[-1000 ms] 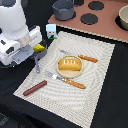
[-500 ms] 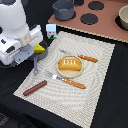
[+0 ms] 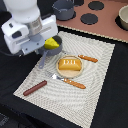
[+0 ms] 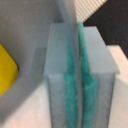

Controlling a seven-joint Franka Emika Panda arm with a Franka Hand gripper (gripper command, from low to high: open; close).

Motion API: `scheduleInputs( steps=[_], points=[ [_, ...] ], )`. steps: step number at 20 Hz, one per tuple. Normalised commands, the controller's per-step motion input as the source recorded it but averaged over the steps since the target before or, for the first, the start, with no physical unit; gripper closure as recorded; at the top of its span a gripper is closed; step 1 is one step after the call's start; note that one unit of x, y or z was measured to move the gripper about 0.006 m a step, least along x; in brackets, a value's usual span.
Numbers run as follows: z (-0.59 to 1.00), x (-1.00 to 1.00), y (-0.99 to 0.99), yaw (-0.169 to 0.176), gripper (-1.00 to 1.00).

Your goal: Interact with the objects in diverse but meaningful ways.

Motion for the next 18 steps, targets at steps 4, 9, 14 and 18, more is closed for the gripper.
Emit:
scheduleInputs(
  steps=[4,9,14,18],
  points=[
    [0.87,0.75,0.68,0.0,1.0],
    [0.68,0.72,0.73,0.0,1.0],
    [0.53,0.71,0.75,0.0,1.0],
    [0.48,0.72,0.75,0.0,1.0]
  ],
)
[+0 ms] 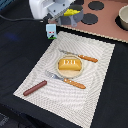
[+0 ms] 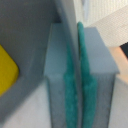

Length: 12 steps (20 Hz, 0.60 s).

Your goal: Interact with the objects in diverse but meaningful ways.

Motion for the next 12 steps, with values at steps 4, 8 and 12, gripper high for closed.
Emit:
scheduleInputs(
  steps=[4,8,12],
  points=[
    [0.43,0.71,0.75,0.0,1.0],
    [0.24,0.71,0.7,0.0,1.0],
    [0.31,0.78,0.69,0.0,1.0]
  ],
)
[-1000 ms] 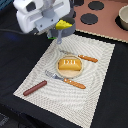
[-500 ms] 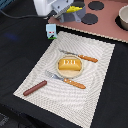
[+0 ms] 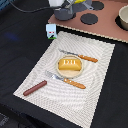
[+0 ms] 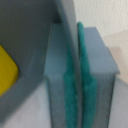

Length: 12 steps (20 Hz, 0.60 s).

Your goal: Interact with the objects in diverse but meaningful ways.

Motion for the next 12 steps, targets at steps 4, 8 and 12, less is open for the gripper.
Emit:
scheduleInputs(
  steps=[4,8,12],
  points=[
    [0.37,0.81,0.69,0.0,1.0],
    [0.39,0.82,0.66,0.0,1.0],
    [0.42,0.83,0.64,0.0,1.0]
  ],
)
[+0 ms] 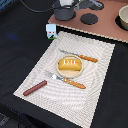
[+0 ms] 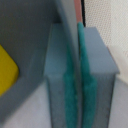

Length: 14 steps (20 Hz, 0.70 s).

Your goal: Interact with the objects in diverse but meaningful ways.

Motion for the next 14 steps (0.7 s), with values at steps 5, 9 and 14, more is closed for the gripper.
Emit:
scheduleInputs(
  steps=[5,9,14],
  points=[
    [0.38,0.82,0.58,-0.001,1.0],
    [0.38,0.84,0.51,-0.001,1.0],
    [0.18,0.81,0.44,-0.01,1.0]
  ],
)
